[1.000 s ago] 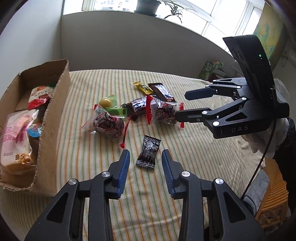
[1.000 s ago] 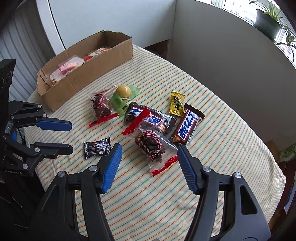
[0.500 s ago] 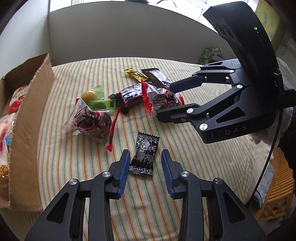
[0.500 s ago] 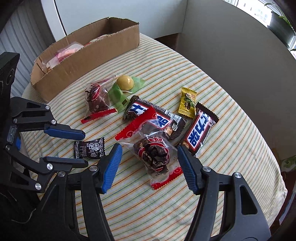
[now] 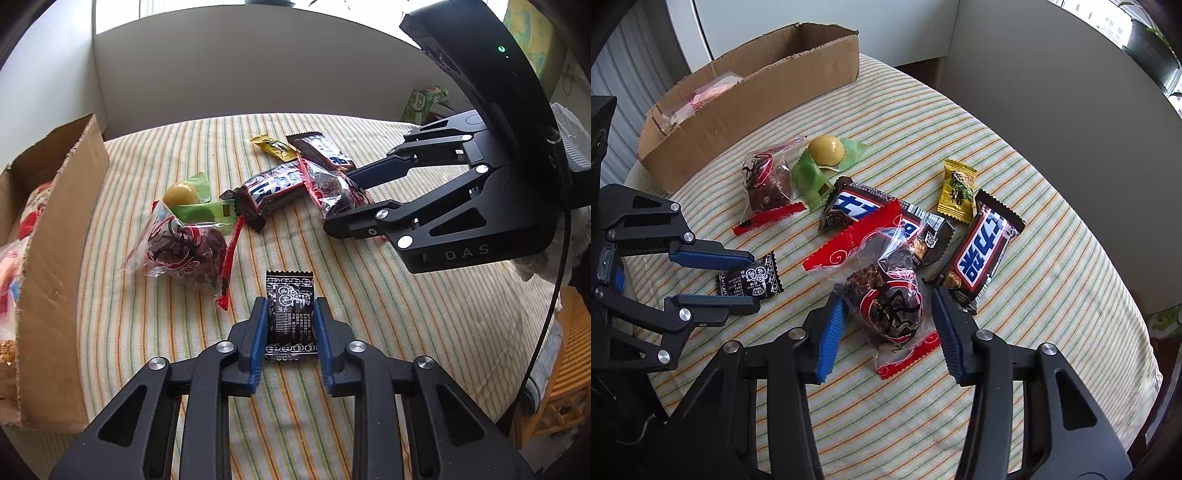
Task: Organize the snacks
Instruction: 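Grasp the red-clear chocolate ball bag with right gripper while left grasps black candy packet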
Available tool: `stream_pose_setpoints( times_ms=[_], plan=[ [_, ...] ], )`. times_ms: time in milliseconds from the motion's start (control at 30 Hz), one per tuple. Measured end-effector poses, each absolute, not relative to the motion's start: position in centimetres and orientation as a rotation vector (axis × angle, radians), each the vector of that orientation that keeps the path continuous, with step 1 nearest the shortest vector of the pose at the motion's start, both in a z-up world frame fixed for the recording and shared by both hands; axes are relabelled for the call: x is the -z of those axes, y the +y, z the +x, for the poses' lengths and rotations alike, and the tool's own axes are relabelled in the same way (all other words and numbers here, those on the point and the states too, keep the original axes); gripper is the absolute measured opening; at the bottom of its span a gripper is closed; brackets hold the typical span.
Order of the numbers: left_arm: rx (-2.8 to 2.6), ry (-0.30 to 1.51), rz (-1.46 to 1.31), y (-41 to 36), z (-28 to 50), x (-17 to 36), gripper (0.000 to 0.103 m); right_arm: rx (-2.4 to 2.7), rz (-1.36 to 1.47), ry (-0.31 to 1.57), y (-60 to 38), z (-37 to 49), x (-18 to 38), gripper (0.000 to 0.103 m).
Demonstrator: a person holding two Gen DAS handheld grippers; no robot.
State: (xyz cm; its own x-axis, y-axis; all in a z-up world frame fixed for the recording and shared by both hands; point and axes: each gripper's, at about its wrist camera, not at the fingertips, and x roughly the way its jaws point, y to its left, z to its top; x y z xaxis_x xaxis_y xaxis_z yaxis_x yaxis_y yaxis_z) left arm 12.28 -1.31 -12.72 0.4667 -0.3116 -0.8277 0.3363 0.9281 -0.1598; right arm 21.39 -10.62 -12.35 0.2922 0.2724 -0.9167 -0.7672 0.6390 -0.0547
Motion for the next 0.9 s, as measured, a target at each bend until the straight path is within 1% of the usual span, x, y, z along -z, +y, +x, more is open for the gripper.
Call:
stream_pose_setpoints(
  times_ms=[133, 300, 633, 900],
  plan=[
    [0.394, 1.004, 0.023, -1.2, 12.0, 12.6, 0.022, -0.729, -0.538, 1.057, -11.0, 21.0, 12.2, 0.041],
    [0.399, 1.001, 0.001, -0.7, 11.2, 12.3, 0.022, -0.711, -0.515, 1.057, -11.6, 20.4, 11.8, 0.039],
    [0.405, 0.956, -0.044, 0.5, 9.7, 10.1, 0.022, -0.694, -0.464, 1.037, -12.4, 19.0, 9.7, 0.038],
    [0.371, 0.895, -0.068, 3.5, 9.4, 7.5, 0.022, -0.712, -0.416, 0.975, -11.3, 17.6, 6.3, 0.038]
  ],
)
